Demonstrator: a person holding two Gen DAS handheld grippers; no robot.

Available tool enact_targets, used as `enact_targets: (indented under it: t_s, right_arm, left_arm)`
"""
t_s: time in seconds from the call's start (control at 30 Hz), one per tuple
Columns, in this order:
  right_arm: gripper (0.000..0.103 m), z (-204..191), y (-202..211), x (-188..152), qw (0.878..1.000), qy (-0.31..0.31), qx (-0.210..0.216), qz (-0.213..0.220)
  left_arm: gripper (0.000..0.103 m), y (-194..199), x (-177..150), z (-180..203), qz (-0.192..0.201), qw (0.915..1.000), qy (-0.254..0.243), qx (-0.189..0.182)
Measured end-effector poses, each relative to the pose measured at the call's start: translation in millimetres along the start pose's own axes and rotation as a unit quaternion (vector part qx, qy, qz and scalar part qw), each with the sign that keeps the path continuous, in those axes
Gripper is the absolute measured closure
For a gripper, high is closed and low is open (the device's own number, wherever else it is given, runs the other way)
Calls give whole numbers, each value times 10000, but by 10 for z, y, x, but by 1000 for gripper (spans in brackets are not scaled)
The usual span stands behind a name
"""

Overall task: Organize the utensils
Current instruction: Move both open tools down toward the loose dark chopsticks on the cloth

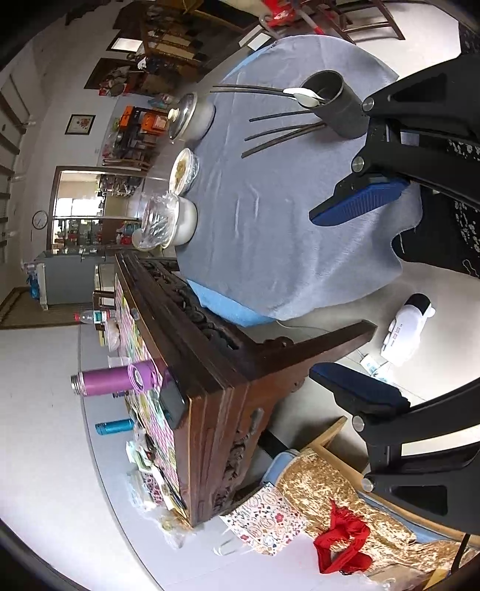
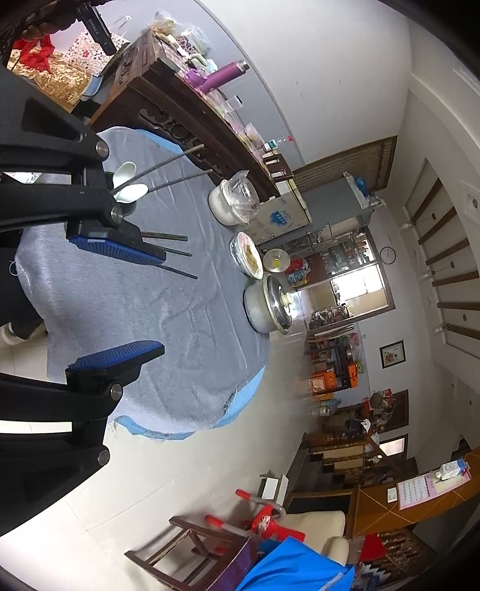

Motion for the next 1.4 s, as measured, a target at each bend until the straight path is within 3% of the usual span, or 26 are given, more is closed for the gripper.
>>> enact_targets:
  t_s: [0.37,0.43,0.73,1.0,1.1,1.2,1.3,1.4]
  right_arm:
    - [56,130,-741,19,9967,-431,207,-659]
    - [56,136,-985,69,9938,-640,398,-812]
    - [56,-152,-2268,371,9812,-467,886,-1649]
    - [60,-499,-3351,517,9668,-334,1193,-2234]
    - [67,-570,-3705,480,9614,-344,1126,-2488]
    - [69,-620,-4001,409,9562,-334,1021,-2723]
    - [70,-629,-4177,368,9536,-372,938,-2837]
    - [70,-630,-4207,389,9522,-586,1219,-2738]
  left_arm:
    - [26,-590,472,304,-184,9995,-13,-258]
    - [26,-754,623,401,-233,9986,72,-472]
    - [26,-1893,987,1108,-1047,9888,-322,-1013]
    - [26,-2614,852,1970,-1913,9666,-666,-1569]
    - [30,-2759,785,2275,-2055,9594,-843,-1740]
    - [35,-2875,759,2465,-2117,9543,-1028,-1839]
    - [45,-3025,706,2518,-2373,9492,-887,-1865]
    - [46,-3180,633,2615,-2607,9419,-755,-1981]
Point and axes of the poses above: each gripper's, at about its wrist camera, not at the fingertips, and y roughly against the way its jaws point, z to its right, x to its top, the point moved 6 cm from there along -y, roughly the way its jaws point, and after that the axes turned 10 degrees about y, right-handed, at the moved point
